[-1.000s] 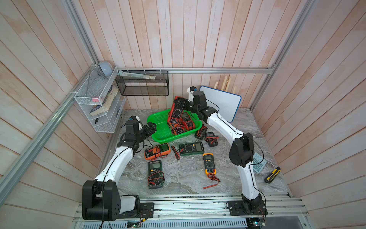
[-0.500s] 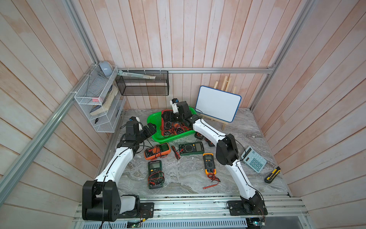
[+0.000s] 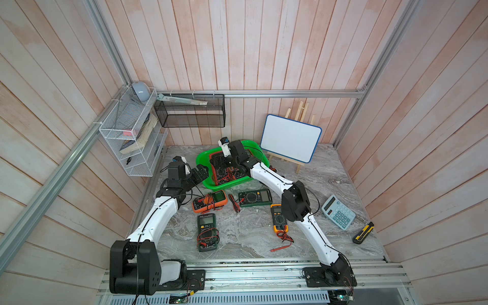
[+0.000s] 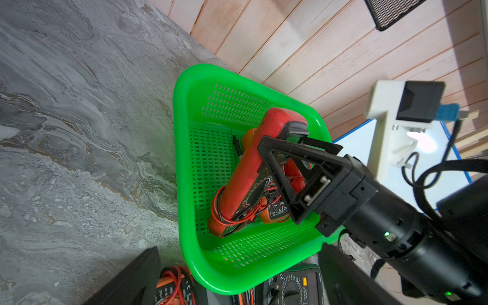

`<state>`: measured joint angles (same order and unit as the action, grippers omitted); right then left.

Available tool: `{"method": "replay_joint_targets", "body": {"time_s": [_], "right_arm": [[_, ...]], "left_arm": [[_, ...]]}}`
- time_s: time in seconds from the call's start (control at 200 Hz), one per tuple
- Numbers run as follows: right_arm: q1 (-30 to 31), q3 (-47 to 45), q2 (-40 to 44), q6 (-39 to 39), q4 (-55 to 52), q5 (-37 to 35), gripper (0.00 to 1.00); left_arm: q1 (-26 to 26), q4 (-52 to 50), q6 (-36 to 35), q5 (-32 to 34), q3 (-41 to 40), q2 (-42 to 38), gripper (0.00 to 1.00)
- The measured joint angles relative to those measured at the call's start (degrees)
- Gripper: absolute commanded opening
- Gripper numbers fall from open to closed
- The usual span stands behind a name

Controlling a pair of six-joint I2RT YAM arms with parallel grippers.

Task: Put the multimeter into the basket
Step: Place the multimeter in the basket.

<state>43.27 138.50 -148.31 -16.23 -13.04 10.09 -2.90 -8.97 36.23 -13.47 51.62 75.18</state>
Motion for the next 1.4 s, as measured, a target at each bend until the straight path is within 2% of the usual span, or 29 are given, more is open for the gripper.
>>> {"method": "replay_joint_targets", "body": {"time_s": [0.58,0.88,1.4], "right_arm": [[0.90,0.52,-4.59,0.02,-0.83,-1.29,0.98],[2.10,0.39,-4.57,0.15,-2.47,-7.37,0.98],[2.51,-5.84,4.55,1.51,-3.87,-6.93,0.98]], "left_arm": [[0.00,0.00,0.46,-0.02,0.00,0.00,1.00],[0.00,0.66,0.50,-0.22,0.00,0.55,1.00],[0.00,1.90,1.55,-0.52,0.28,6.62,1.00]]}}
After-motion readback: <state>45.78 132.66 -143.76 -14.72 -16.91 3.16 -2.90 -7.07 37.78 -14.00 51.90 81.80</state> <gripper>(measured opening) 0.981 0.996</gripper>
